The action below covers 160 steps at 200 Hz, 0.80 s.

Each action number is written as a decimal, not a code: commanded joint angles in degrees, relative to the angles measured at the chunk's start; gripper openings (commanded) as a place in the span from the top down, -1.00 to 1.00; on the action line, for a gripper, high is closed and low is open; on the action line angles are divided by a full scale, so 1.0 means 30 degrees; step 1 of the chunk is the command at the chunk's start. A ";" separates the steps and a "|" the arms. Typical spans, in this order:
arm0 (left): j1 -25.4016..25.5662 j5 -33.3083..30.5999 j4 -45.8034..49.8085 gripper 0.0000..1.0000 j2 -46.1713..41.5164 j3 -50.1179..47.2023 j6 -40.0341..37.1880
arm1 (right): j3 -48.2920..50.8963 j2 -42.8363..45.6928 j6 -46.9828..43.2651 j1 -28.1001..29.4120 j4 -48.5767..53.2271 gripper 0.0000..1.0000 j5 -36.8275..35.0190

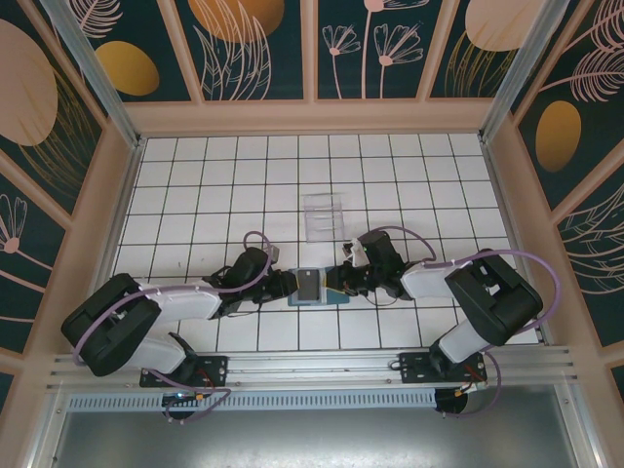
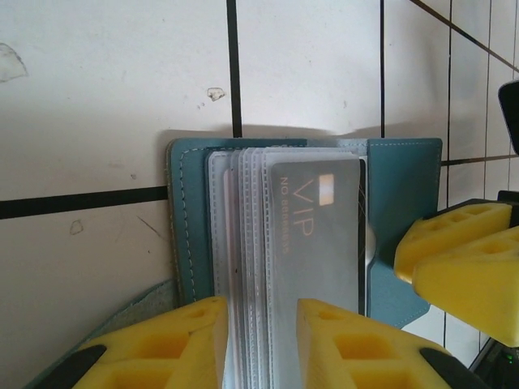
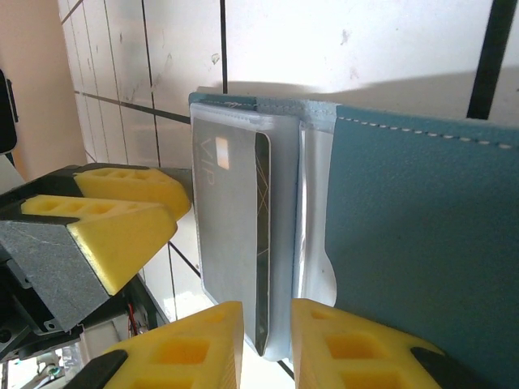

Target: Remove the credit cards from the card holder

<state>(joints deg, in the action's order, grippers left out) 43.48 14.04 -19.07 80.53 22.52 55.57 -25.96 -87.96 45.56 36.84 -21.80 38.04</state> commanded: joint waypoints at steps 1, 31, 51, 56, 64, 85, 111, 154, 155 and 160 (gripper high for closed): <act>-0.0081 0.0290 0.0187 0.40 0.0413 0.0402 -0.0594 | 0.0095 -0.0166 0.0051 -0.0096 -0.0153 0.54 0.0239; -0.0081 0.0387 0.0558 0.42 0.0936 0.0607 -0.0795 | 0.0039 -0.0114 -0.0016 -0.0098 0.0056 0.54 0.0195; -0.0081 0.0474 0.0718 0.42 0.1092 0.0777 -0.0941 | 0.0002 -0.0098 -0.0063 -0.0100 0.0149 0.54 0.0154; -0.0081 0.0475 0.0816 0.42 0.1132 0.0852 -0.0974 | 0.0009 -0.0114 -0.0059 -0.0093 0.0174 0.54 0.0151; -0.0081 0.0432 0.1010 0.45 0.1222 0.0964 -0.1075 | -0.0006 -0.0145 -0.0047 -0.0093 0.0157 0.55 0.0151; -0.0082 0.0088 0.1913 0.49 0.1281 0.1286 -0.1374 | -0.0020 -0.0166 -0.0010 -0.0103 0.0094 0.55 0.0153; -0.0081 -0.0326 0.3029 0.47 0.1361 0.1699 -0.1790 | -0.0166 -0.0260 -0.0088 -0.0096 0.0203 0.55 0.0101; -0.0081 -0.0340 0.3897 0.42 0.1603 0.2189 -0.2375 | -0.0349 -0.0576 -0.0153 -0.0093 0.0190 0.54 0.0149; -0.0081 -0.0342 0.3882 0.42 0.1603 0.2189 -0.2378 | -0.0361 -0.0598 -0.0140 -0.0093 0.0184 0.54 0.0150; -0.0081 -0.0347 0.3852 0.42 0.1561 0.2186 -0.2351 | -0.0371 -0.0640 -0.0136 -0.0092 0.0150 0.54 0.0151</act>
<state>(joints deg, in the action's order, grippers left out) 43.48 14.35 -11.55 84.33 28.21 50.59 -25.98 -88.64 45.52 36.84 -21.65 38.02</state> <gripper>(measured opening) 0.287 0.227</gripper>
